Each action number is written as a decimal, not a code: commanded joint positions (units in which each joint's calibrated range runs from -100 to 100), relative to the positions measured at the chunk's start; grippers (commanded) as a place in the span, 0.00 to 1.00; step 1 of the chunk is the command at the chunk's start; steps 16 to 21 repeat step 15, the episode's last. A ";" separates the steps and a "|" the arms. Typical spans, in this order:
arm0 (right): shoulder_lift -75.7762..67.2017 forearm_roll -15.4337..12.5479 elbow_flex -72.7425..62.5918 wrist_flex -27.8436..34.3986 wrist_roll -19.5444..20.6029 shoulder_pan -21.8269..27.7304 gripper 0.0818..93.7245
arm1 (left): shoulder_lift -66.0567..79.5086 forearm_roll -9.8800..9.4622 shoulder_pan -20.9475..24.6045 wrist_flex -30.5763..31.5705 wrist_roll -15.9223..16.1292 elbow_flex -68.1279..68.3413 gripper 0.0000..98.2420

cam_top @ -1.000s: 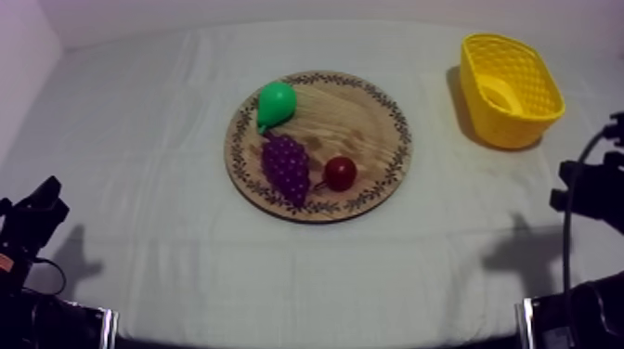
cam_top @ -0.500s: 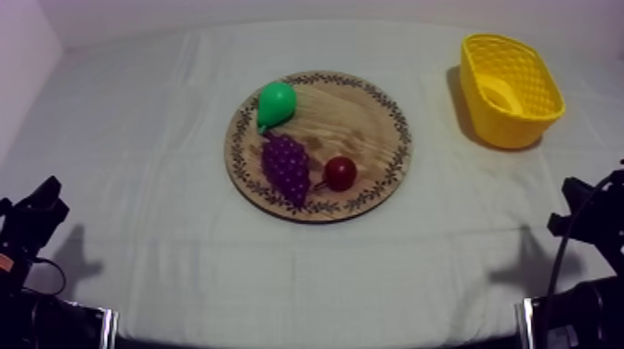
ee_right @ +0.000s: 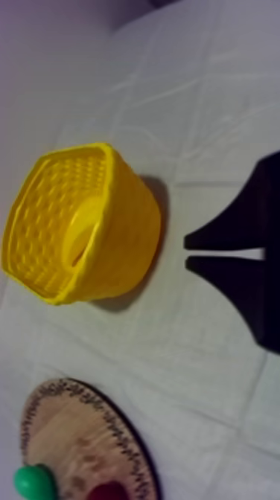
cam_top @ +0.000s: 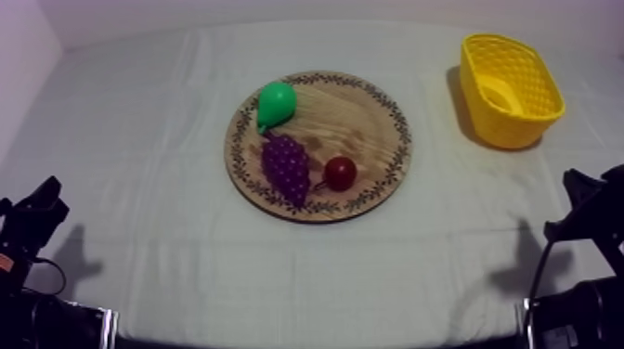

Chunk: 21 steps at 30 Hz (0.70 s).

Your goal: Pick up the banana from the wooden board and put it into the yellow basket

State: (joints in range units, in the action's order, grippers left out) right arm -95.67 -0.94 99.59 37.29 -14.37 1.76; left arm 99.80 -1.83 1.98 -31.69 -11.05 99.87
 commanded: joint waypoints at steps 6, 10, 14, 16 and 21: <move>0.00 -0.01 0.07 -0.33 1.48 0.00 0.00 | 0.03 0.00 0.01 0.00 -0.01 0.02 0.00; 0.00 -0.01 0.07 -0.35 2.19 0.00 0.00 | 0.03 0.00 0.01 0.00 -0.01 0.02 0.00; 0.00 -0.01 0.07 -0.35 2.19 0.00 0.00 | 0.03 0.00 0.01 0.00 -0.01 0.02 0.00; 0.00 -0.01 0.07 -0.35 2.19 0.00 0.00 | 0.03 0.00 0.01 0.00 -0.01 0.02 0.00; 0.00 -0.01 0.07 -0.35 2.19 0.00 0.00 | 0.03 0.00 0.01 0.00 -0.01 0.02 0.00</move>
